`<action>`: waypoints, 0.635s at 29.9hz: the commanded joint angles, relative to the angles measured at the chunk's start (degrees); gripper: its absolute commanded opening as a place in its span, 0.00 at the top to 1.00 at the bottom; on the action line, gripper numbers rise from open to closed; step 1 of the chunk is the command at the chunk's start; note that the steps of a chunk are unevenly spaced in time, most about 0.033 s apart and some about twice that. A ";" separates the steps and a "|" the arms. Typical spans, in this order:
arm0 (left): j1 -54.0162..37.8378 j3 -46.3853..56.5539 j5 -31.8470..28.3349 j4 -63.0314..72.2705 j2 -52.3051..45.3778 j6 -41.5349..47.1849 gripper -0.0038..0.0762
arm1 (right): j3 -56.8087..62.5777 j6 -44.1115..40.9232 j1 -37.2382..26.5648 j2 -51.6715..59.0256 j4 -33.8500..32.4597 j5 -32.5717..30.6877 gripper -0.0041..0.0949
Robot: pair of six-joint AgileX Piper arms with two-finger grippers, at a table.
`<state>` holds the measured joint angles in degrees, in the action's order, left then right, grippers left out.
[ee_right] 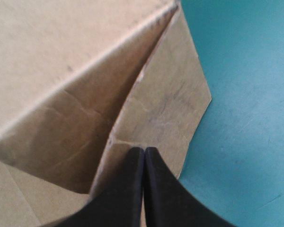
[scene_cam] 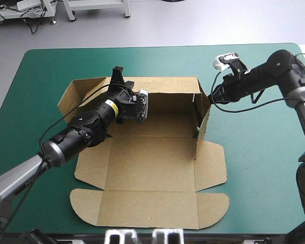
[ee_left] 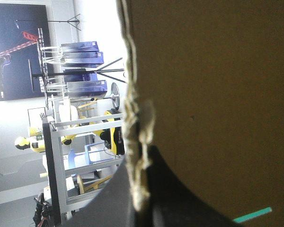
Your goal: Fold the box
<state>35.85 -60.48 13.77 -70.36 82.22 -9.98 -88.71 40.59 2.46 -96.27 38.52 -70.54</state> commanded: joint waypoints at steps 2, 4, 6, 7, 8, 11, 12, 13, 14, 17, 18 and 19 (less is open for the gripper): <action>0.00 -1.72 -1.16 0.14 -2.05 1.08 0.97 | 2.86 5.84 0.00 2.89 2.76 -1.43 0.98; 0.00 -1.72 -1.30 0.58 -2.05 1.08 0.97 | 4.48 9.09 -0.29 2.89 4.67 -0.99 0.98; 0.00 -1.72 -1.30 0.81 -2.05 1.08 0.97 | 5.91 11.99 -1.22 2.95 7.75 0.48 0.98; 0.00 -1.72 -1.30 0.81 -2.05 1.08 0.97 | 6.58 13.83 -1.43 3.03 8.80 1.26 0.98; 0.00 -1.72 -1.18 1.34 -2.05 1.08 0.97 | 7.62 15.79 -1.99 3.16 10.22 2.27 0.98; 0.10 -1.72 -1.29 3.84 -2.05 1.08 0.97 | 12.04 22.85 -2.46 4.92 13.75 6.25 0.98; 0.10 -1.72 -1.29 3.85 -2.05 1.08 0.97 | 13.94 24.81 -2.42 5.80 14.67 8.08 0.98; 0.22 -1.72 -1.29 3.60 -2.05 0.97 0.97 | 15.54 27.17 -2.42 6.62 15.67 10.04 0.98; 0.49 -1.72 -1.29 3.60 -2.05 0.45 0.97 | 17.67 29.63 -2.42 7.71 17.28 12.17 0.98; 1.47 -1.72 -0.91 3.33 -2.05 -1.73 0.97 | 24.26 37.38 -2.42 11.26 22.05 17.99 0.98; 1.84 -1.72 -1.01 3.33 -2.05 -1.74 0.97 | 26.23 40.10 -2.42 12.47 23.73 19.38 0.98; 2.13 -1.72 -1.17 3.33 -2.05 -1.74 0.97 | 27.65 42.11 -2.42 13.37 25.15 20.26 0.98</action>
<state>36.66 -60.48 14.43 -66.50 82.22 -11.43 -63.56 75.77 0.45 -87.74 56.26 -53.87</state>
